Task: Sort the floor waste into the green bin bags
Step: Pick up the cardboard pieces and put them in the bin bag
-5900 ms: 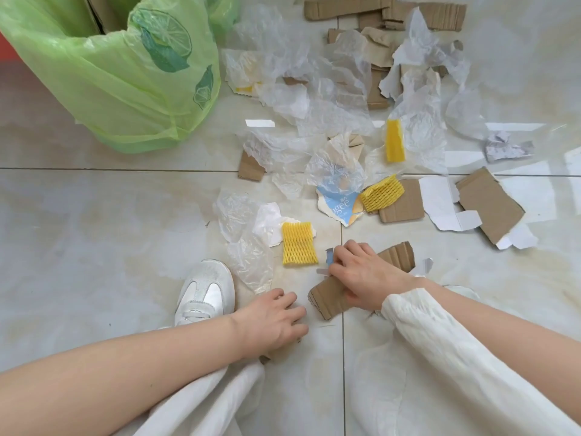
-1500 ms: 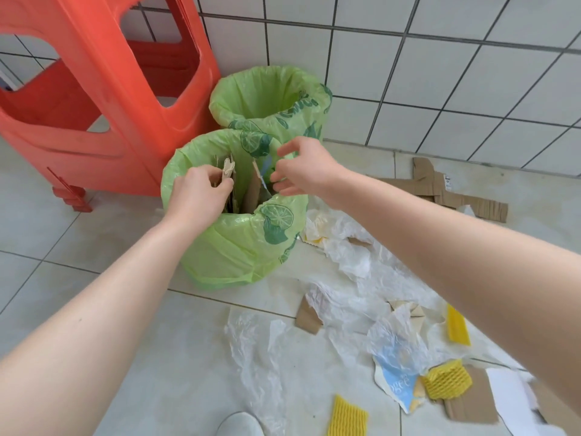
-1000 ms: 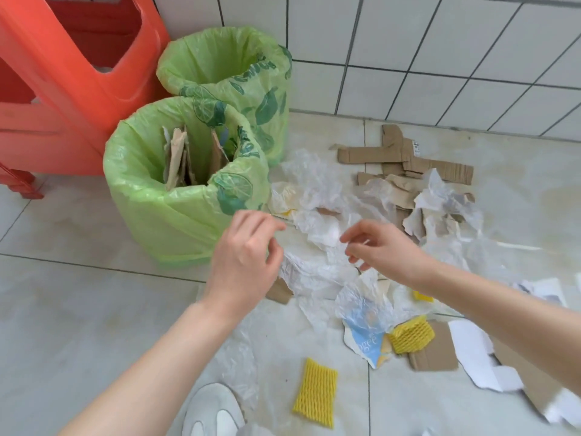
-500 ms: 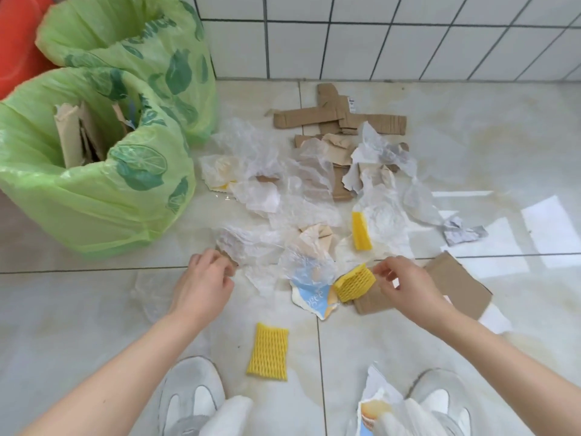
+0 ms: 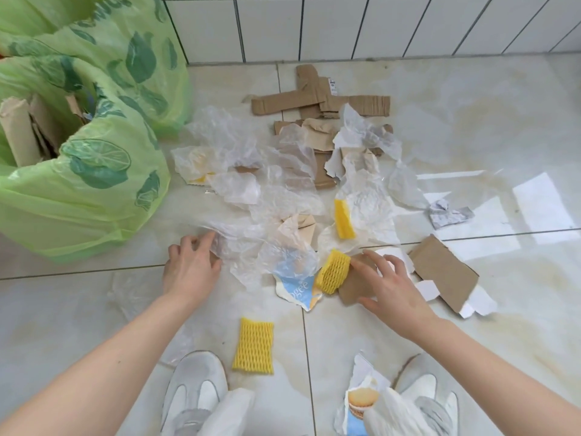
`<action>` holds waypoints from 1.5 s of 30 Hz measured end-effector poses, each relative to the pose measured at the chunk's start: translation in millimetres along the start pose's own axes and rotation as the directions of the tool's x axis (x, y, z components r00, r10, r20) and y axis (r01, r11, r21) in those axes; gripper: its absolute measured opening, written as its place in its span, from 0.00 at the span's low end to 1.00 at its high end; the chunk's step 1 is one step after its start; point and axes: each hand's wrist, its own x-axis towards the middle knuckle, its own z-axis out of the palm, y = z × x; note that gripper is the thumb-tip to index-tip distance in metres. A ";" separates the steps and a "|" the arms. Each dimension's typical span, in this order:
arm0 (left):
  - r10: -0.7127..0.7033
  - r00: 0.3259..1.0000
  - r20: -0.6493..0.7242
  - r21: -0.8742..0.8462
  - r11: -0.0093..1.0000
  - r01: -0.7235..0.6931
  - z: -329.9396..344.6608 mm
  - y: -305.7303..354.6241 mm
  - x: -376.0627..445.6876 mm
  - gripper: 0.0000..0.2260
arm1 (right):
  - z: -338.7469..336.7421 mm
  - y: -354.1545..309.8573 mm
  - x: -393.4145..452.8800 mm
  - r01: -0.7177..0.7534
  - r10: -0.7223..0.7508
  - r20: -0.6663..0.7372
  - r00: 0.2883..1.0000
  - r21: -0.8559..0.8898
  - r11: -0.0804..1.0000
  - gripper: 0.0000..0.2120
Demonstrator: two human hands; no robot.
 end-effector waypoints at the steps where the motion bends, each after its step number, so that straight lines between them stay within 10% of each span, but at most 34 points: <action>1: 0.003 1.000 -0.006 0.004 1.000 -0.003 -0.1 -0.3 -0.2 0.26 | -0.1 -0.4 3.5 0.020 -0.020 0.021 1.000 -0.027 0.999 0.36; 20: -0.304 0.950 0.065 -0.588 0.758 0.283 -17.7 18.7 -55.0 0.40 | 14.5 -2.6 -25.1 -0.079 0.080 -0.067 0.994 0.021 0.997 0.24; 28: -0.288 0.954 0.089 -0.411 0.861 0.298 -33.2 4.3 -66.6 0.09 | -21.3 -9.5 -24.7 -0.046 0.033 0.060 0.998 0.231 0.972 0.06; 33: 0.132 0.991 -0.037 -0.350 0.927 -0.137 -42.0 39.3 -81.7 0.02 | -31.3 -23.9 -25.1 0.047 0.001 -0.183 0.983 0.257 0.965 0.05; 37: 0.640 0.768 0.012 -0.165 0.759 -0.630 -23.4 82.4 -63.7 0.07 | -19.9 -34.2 -13.5 0.136 -0.130 -0.047 0.990 0.152 0.979 0.09; 45: 0.699 0.571 0.431 0.213 0.536 -0.817 -2.2 109.0 -17.5 0.16 | -5.2 -49.4 -4.1 0.156 -0.176 0.133 0.975 0.149 0.977 0.03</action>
